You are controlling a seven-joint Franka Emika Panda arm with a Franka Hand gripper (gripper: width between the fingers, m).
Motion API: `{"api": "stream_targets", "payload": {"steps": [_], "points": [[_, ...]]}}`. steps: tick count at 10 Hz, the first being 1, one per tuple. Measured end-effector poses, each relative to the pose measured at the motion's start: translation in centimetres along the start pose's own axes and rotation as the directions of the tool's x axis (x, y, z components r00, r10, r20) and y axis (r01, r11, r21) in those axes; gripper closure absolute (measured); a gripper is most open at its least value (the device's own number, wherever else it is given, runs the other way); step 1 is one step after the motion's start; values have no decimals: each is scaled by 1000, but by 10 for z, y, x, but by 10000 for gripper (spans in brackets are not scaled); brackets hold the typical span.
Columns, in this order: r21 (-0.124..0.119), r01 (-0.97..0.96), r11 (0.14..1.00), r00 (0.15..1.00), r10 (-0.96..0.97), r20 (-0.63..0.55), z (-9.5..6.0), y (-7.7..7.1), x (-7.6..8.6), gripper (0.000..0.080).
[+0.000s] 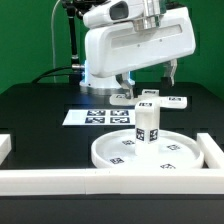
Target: Assemble round table
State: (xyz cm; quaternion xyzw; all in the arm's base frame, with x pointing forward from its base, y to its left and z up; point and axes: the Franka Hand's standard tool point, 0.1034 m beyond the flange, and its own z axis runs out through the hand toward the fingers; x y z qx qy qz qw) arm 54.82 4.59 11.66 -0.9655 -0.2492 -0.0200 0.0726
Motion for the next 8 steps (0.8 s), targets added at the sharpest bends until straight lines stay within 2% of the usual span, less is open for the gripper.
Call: {"api": "stream_targets", "payload": {"steps": [2, 4, 8], "points": [[6, 50, 999, 990, -51, 133, -5, -2, 2, 150], [24, 65, 998, 978, -69, 196, -5, -2, 4, 150], [-3, 22, 1000, 987, -22, 157, -1, 10, 3, 150]]}}
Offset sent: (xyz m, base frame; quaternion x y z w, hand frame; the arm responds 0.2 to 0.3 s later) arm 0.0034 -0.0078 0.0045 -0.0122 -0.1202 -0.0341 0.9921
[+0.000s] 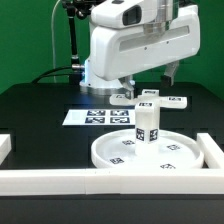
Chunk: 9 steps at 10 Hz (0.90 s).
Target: Assemble round table
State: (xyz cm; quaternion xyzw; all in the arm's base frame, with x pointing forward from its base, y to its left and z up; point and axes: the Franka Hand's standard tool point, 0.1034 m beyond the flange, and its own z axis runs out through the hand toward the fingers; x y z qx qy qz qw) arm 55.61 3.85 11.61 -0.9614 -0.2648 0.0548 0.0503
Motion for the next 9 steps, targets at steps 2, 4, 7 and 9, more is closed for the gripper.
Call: {"api": "stream_targets", "payload": {"steps": [2, 4, 7, 9], "points": [[6, -28, 1000, 1000, 28, -8, 3, 4, -1, 150], [10, -42, 999, 999, 42, -3, 6, 1, 0, 150], [9, -39, 999, 999, 39, -3, 13, 2, -1, 150], [7, -38, 999, 999, 38, -6, 15, 2, -1, 150]]}}
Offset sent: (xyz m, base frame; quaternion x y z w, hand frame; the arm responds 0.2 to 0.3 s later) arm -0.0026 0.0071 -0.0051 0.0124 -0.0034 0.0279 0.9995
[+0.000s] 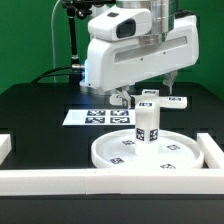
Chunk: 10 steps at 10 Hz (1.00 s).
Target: Assemble round table
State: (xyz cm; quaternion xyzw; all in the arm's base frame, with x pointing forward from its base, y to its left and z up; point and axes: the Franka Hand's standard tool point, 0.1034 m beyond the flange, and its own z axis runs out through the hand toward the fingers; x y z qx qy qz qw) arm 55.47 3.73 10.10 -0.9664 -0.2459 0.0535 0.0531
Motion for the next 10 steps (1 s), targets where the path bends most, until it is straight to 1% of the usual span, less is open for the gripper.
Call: {"api": "stream_targets", "payload": {"steps": [1, 3, 6, 7, 8, 9, 10], "points": [[0, 5, 1000, 1000, -5, 0, 0, 0, 0, 150], [0, 27, 1000, 1000, -27, -1, 0, 0, 0, 364], [0, 1, 1000, 1000, -1, -1, 0, 0, 0, 364], [2, -36, 999, 999, 36, -2, 0, 0, 1, 364], [16, -166, 986, 986, 166, -8, -1, 0, 1, 364], [49, -297, 954, 954, 298, -16, 0, 2, -1, 364], [69, -383, 921, 922, 386, -29, -1, 3, -2, 364]]}}
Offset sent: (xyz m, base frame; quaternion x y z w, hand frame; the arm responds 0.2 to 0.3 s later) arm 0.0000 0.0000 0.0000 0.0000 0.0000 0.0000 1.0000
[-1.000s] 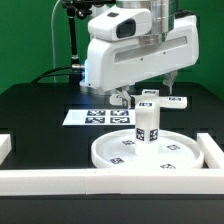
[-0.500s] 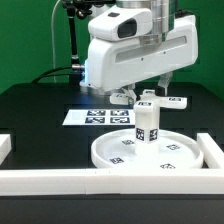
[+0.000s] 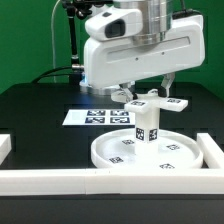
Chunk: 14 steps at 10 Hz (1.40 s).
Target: Assemble round table
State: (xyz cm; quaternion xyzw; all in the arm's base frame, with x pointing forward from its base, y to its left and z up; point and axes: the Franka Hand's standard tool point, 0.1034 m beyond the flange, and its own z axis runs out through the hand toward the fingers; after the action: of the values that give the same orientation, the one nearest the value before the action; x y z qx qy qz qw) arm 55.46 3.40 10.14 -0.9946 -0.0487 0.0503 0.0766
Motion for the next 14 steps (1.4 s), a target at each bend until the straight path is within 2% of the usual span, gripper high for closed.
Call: {"api": "stream_targets", "payload": {"steps": [2, 3, 6, 9, 10, 11, 13, 14], "points": [[25, -222, 975, 974, 223, -41, 1, -2, -2, 364], [22, -219, 975, 974, 220, -50, 1, -4, -1, 364], [34, -381, 924, 923, 382, -48, 0, -5, 0, 364], [78, -623, 778, 775, 628, -67, -1, -5, 2, 364], [96, -715, 693, 689, 721, -74, -2, -6, 1, 364], [124, -787, 604, 598, 797, -84, -1, -6, 0, 364], [142, -846, 514, 509, 858, -73, -2, -6, 1, 364], [144, -854, 500, 495, 866, -71, -2, -6, 1, 364]]}}
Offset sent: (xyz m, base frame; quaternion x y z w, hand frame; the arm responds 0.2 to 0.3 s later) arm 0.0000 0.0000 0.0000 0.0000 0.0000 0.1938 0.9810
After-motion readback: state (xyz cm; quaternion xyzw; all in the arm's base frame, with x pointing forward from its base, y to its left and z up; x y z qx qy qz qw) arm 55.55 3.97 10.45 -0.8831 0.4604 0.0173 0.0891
